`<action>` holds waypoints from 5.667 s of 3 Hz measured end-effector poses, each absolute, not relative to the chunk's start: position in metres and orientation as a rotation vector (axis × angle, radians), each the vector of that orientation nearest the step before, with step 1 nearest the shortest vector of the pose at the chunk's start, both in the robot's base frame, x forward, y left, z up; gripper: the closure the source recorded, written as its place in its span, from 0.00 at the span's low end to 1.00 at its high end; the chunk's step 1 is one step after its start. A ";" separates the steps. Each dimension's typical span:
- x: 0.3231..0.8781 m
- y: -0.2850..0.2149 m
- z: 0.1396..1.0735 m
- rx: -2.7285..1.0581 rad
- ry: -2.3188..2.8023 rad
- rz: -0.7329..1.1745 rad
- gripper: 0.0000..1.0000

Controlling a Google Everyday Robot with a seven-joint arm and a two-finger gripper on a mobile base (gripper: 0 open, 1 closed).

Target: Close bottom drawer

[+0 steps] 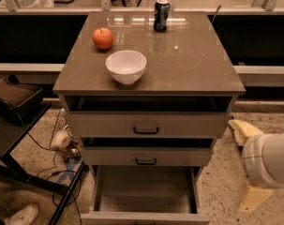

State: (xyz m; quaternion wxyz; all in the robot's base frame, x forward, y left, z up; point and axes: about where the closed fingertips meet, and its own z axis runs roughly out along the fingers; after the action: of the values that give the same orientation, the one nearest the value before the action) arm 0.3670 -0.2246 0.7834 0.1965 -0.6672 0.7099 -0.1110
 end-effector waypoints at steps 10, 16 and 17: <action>0.331 -0.247 0.309 -1.813 2.223 0.010 0.00; 0.331 -0.234 0.190 -1.806 2.228 0.221 0.72; 0.331 -0.234 0.191 -1.804 2.227 0.221 0.95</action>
Offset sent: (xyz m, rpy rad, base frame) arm -0.0338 0.0867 -0.2397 0.2642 0.0368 0.0860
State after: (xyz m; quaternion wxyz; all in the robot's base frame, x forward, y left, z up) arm 0.3307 -0.2335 0.1913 0.1330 -0.6221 0.7677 0.0763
